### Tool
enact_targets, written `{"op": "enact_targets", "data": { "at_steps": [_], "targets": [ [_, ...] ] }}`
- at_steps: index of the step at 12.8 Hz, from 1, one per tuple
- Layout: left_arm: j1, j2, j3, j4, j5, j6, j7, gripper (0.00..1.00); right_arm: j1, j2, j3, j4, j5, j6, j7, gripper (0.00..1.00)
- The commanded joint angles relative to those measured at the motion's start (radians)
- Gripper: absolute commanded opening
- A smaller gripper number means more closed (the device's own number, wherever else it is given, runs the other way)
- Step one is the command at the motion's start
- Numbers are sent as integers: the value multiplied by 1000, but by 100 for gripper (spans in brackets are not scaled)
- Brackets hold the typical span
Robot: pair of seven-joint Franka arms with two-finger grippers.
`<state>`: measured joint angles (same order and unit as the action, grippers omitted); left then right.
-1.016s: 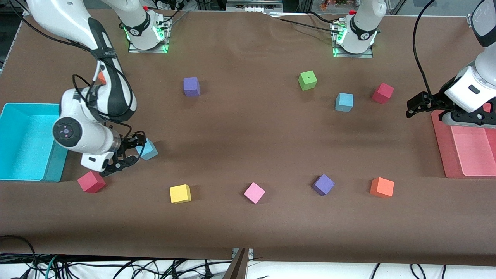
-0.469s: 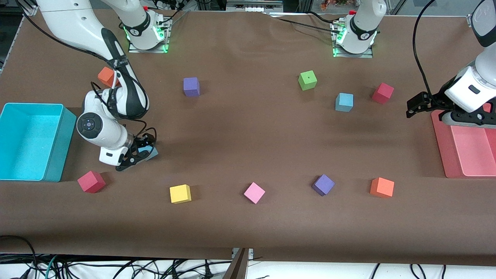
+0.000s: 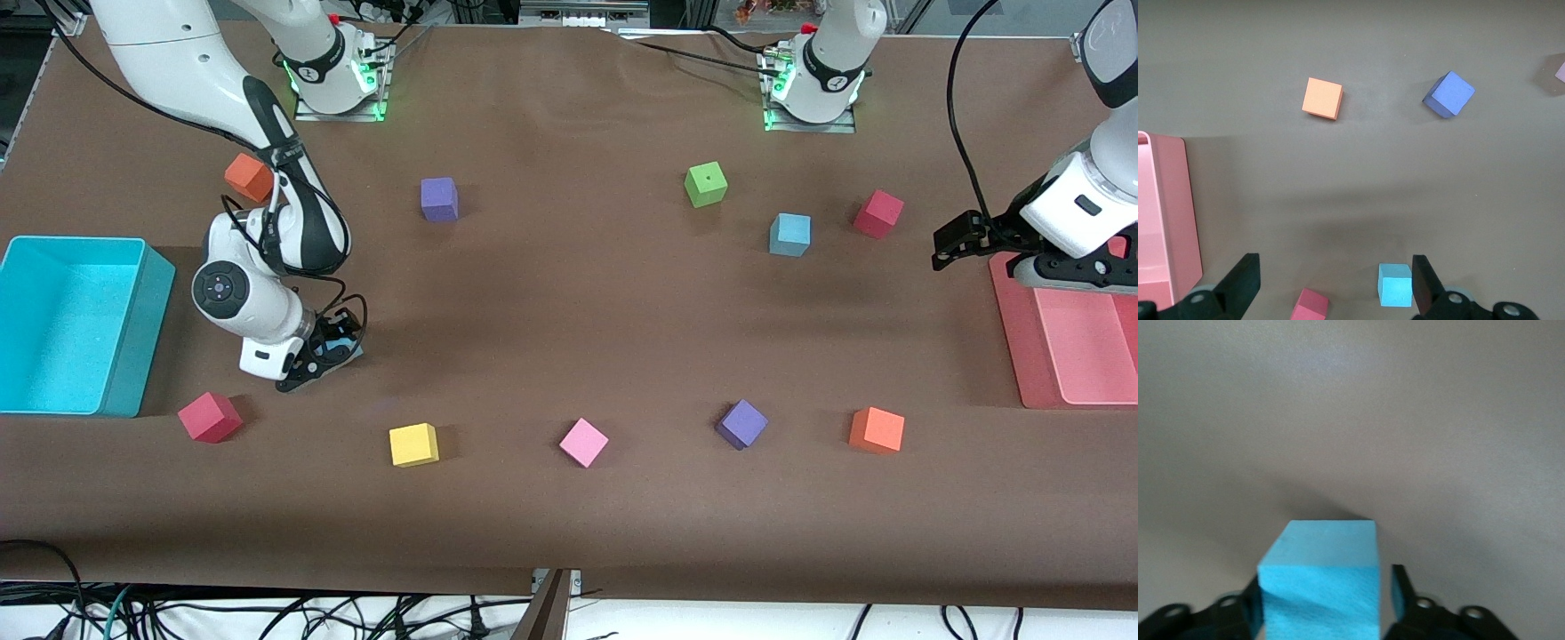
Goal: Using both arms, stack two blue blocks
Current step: 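Carry the light blue cube with the right gripper toward the table middle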
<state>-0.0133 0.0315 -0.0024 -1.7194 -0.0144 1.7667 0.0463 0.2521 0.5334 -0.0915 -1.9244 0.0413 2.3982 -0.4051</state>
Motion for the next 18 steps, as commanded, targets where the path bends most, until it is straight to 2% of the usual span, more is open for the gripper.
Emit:
{"op": "enact_targets", "data": {
  "at_steps": [1, 3, 5, 6, 9, 13, 15, 18],
  "targets": [
    [3, -8, -4, 0, 10, -10, 1, 100, -1, -26, 7, 8, 61, -60, -3, 20],
    [3, -8, -2, 0, 10, -10, 1, 100, 3, -41, 25, 83, 92, -170, 53, 20],
    [3, -8, -2, 0, 10, -10, 1, 100, 22, -38, 87, 183, 88, -279, 263, 21],
    [3, -8, -2, 0, 10, -10, 1, 100, 62, -29, 96, 226, 83, -298, 372, 21],
    [3, -8, -4, 0, 10, -10, 1, 100, 202, 22, 96, 320, 89, -298, 604, 22],
    [3, -5, -2, 0, 10, -10, 1, 100, 373, 146, 96, 481, 88, -298, 943, 22],
    [3, -5, -2, 0, 10, -10, 1, 100, 426, 200, 96, 544, 88, -298, 1006, 22],
    [4, 7, 1, 1, 10, -9, 0, 100, 487, 235, 98, 579, 89, -291, 1061, 22]
  ]
}}
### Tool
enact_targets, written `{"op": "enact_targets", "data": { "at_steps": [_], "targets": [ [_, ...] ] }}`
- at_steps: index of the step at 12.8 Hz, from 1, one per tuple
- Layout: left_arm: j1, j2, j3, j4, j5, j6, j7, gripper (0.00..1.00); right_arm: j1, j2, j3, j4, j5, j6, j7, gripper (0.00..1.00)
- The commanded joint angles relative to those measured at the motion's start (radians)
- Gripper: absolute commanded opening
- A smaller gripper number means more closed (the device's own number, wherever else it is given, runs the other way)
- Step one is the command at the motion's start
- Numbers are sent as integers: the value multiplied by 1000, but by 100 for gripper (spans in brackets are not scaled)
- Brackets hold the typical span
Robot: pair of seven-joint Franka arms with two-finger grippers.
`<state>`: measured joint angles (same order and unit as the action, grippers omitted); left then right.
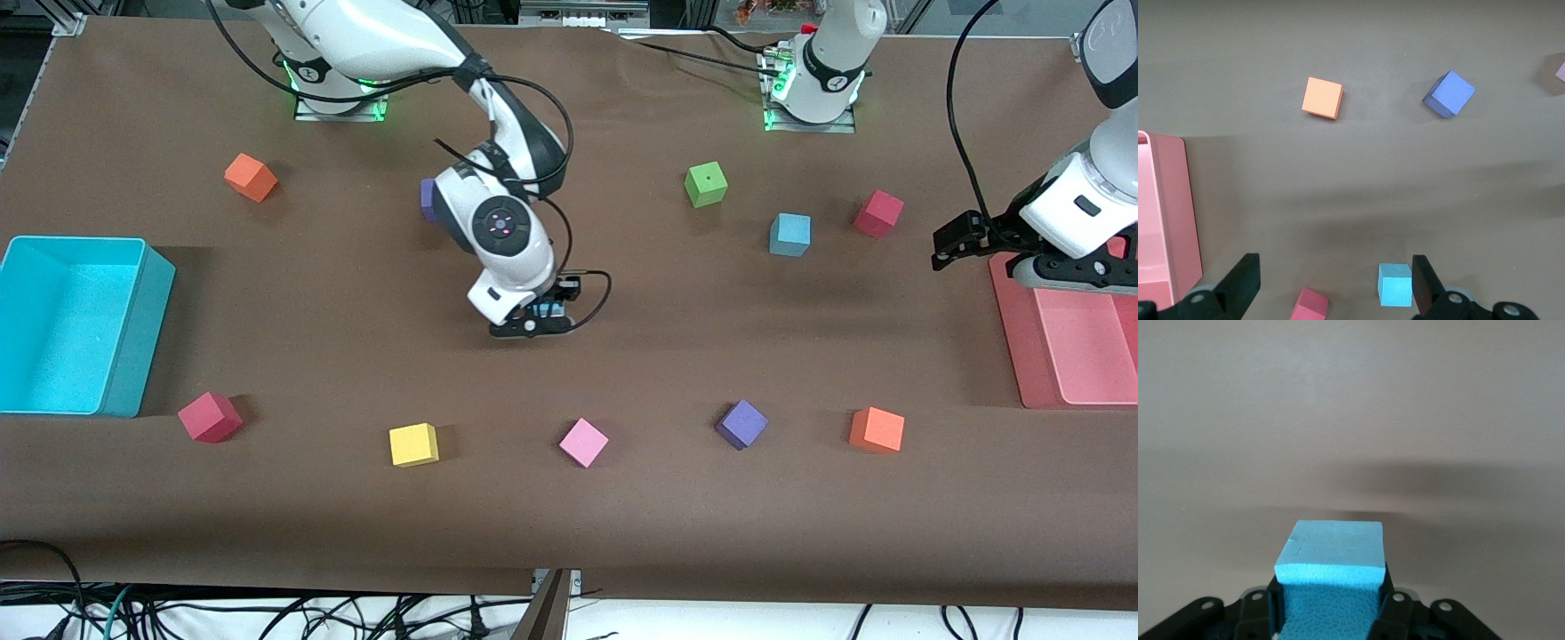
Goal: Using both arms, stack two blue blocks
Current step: 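Carry the light blue cube with the right gripper toward the table middle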
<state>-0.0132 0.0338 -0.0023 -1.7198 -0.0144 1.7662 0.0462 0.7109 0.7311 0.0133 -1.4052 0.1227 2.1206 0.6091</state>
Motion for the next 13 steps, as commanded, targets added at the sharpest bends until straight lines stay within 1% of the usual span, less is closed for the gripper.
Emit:
{"op": "enact_targets", "data": {
  "at_steps": [1, 4, 7, 8, 9, 10, 11, 13],
  "targets": [
    [4, 6, 2, 3, 8, -8, -2, 100, 47, 50, -7, 75, 6, -11, 64, 22],
    [2, 20, 1, 17, 8, -7, -2, 100, 85, 88, -9, 81, 5, 19, 70, 22],
    [7, 54, 2, 54, 10, -8, 7, 100, 107, 123, -9, 81, 5, 64, 72, 22],
    [3, 60, -2, 55, 23, -8, 3, 100, 111, 131, -9, 81, 5, 77, 75, 24],
    [-1, 75, -7, 60, 28, -7, 1, 100, 116, 136, -9, 81, 2, 81, 86, 44],
    [-1, 78, -5, 75, 33, -5, 0, 100, 119, 134, -12, 81, -12, 79, 83, 99],
    [5, 78, -2, 83, 31, -8, -2, 100, 122, 130, -12, 81, -34, 78, 81, 100],
    [9, 75, -1, 77, 21, -39, 3, 100, 119, 111, -15, 83, -37, 64, 72, 100]
  ]
}}
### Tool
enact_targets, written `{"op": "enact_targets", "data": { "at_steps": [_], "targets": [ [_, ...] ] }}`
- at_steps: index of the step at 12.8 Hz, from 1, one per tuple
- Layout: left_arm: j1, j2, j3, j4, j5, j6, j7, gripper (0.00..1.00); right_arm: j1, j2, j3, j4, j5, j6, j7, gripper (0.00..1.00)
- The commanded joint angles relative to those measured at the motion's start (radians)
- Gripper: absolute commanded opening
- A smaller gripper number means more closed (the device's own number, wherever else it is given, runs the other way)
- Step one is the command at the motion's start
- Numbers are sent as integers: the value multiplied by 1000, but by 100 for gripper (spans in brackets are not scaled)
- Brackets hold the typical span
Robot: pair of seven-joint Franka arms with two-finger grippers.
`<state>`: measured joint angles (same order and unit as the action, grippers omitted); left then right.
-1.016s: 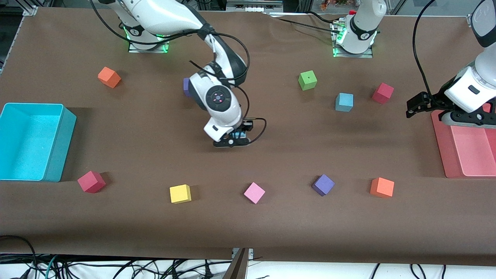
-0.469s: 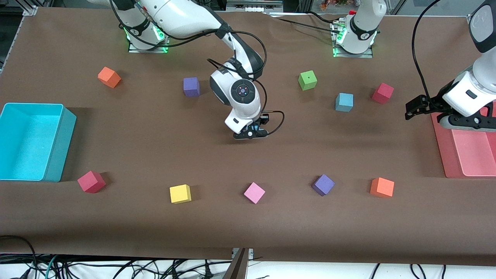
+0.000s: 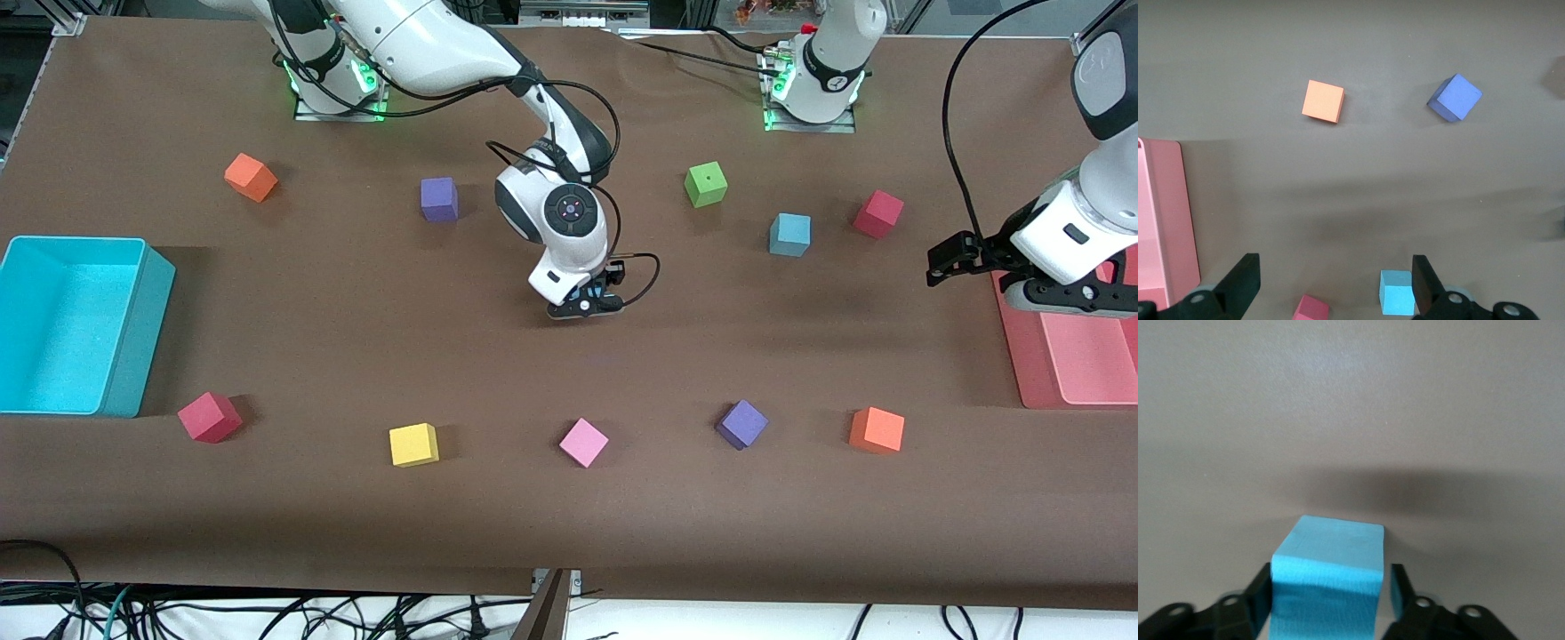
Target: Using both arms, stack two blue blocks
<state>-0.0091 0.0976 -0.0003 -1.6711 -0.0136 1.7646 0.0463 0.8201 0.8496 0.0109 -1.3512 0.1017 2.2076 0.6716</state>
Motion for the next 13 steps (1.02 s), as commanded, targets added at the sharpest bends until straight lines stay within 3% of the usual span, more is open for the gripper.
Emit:
{"op": "enact_targets", "data": {
  "at_steps": [1, 2, 4, 7, 9, 11, 13],
  "targets": [
    [-2, 16, -9, 21, 15, -51, 4, 100, 5, -24, -16, 29, -16, -44, -1, 100],
    [-11, 17, -12, 15, 15, -72, -3, 100, 1, -43, -26, 29, -17, -90, -45, 100],
    [-11, 24, -55, -27, 12, -102, 0, 100, -41, -118, -57, 18, -10, -153, -333, 100],
    [-2, 7, -67, -135, -40, -67, 0, 100, -174, -190, -52, -2, 6, -265, -766, 100],
    [-8, -70, -79, -301, -43, 42, 0, 100, -215, -198, -54, -16, 58, -266, -950, 100],
    [4, -148, -145, -512, -43, 186, -29, 100, -263, -193, -55, -32, 131, -249, -1140, 100],
    [3, -151, -150, -626, -43, 249, -43, 100, -277, -190, -55, -84, 208, -163, -1323, 100]
  ]
}}
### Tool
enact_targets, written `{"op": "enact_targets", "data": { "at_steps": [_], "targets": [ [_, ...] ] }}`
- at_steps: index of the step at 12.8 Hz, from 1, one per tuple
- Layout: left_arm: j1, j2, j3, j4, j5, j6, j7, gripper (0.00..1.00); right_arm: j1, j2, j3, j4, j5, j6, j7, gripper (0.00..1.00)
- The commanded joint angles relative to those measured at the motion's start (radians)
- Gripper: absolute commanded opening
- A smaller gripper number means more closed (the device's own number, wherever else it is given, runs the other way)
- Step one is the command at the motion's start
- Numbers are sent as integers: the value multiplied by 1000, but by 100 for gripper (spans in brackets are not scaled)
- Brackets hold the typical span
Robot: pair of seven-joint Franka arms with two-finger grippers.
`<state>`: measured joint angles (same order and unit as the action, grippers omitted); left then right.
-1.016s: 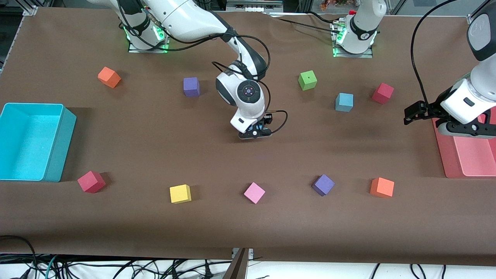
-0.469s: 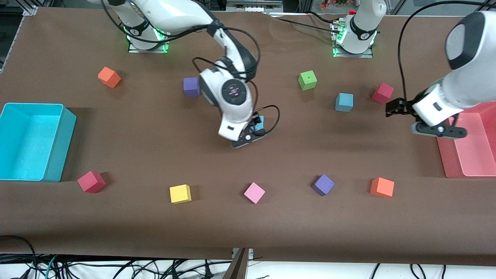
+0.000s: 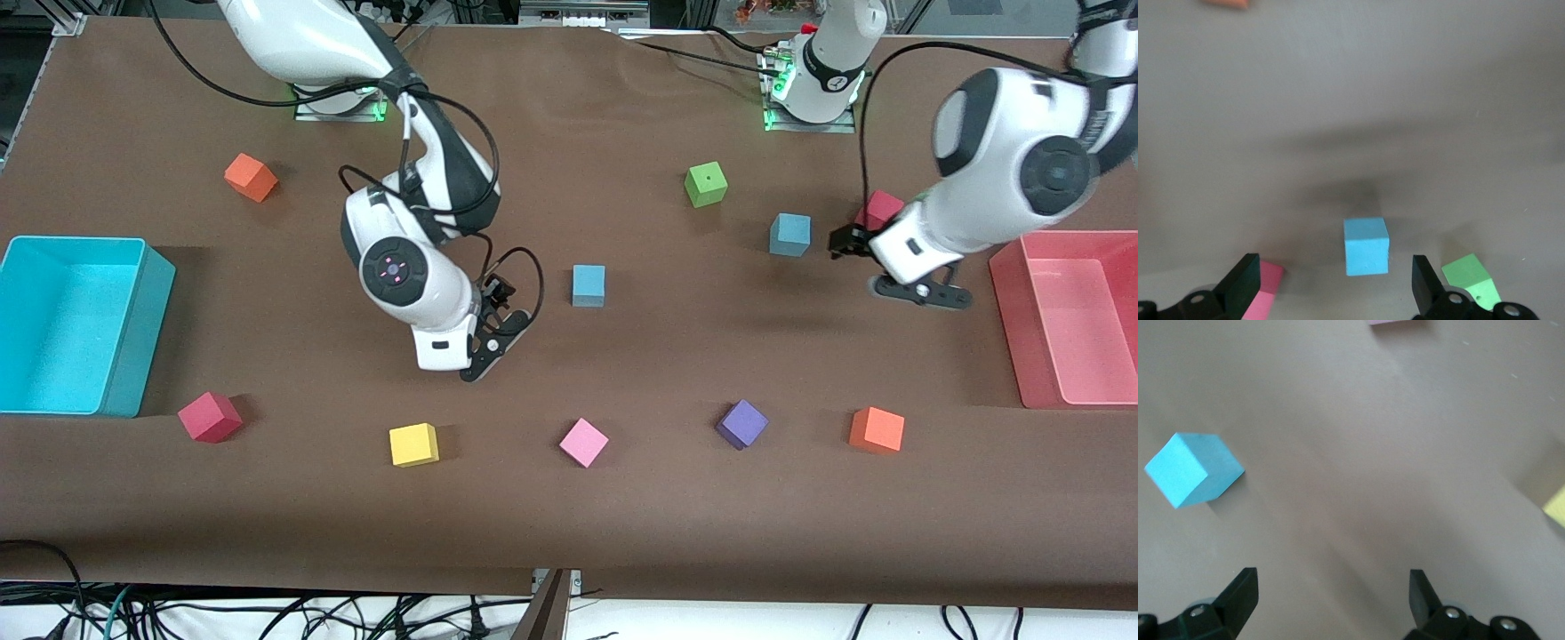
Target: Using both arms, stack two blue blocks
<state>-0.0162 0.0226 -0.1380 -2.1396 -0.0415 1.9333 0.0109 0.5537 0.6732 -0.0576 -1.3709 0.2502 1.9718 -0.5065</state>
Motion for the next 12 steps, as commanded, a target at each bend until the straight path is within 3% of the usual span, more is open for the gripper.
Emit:
{"op": "enact_targets", "data": {
  "at_steps": [1, 4, 6, 9, 12],
  "targets": [
    [12, -61, -12, -205, -17, 120, -3, 100, -20, -14, 13, -106, 93, 144, -229, 100],
    [-1, -61, -20, -379, -29, 321, -2, 100, -23, -7, 15, -215, 217, 336, -435, 100],
    [1, -55, -45, -421, -31, 380, -2, 100, -23, 9, 18, -255, 308, 409, -611, 100],
    [-1, -41, -49, -516, -34, 519, -2, 100, -21, 29, 22, -316, 536, 478, -853, 100],
    [1, -13, -49, -548, -63, 582, -2, 100, -21, 40, 25, -367, 791, 472, -1129, 100]
  ]
}}
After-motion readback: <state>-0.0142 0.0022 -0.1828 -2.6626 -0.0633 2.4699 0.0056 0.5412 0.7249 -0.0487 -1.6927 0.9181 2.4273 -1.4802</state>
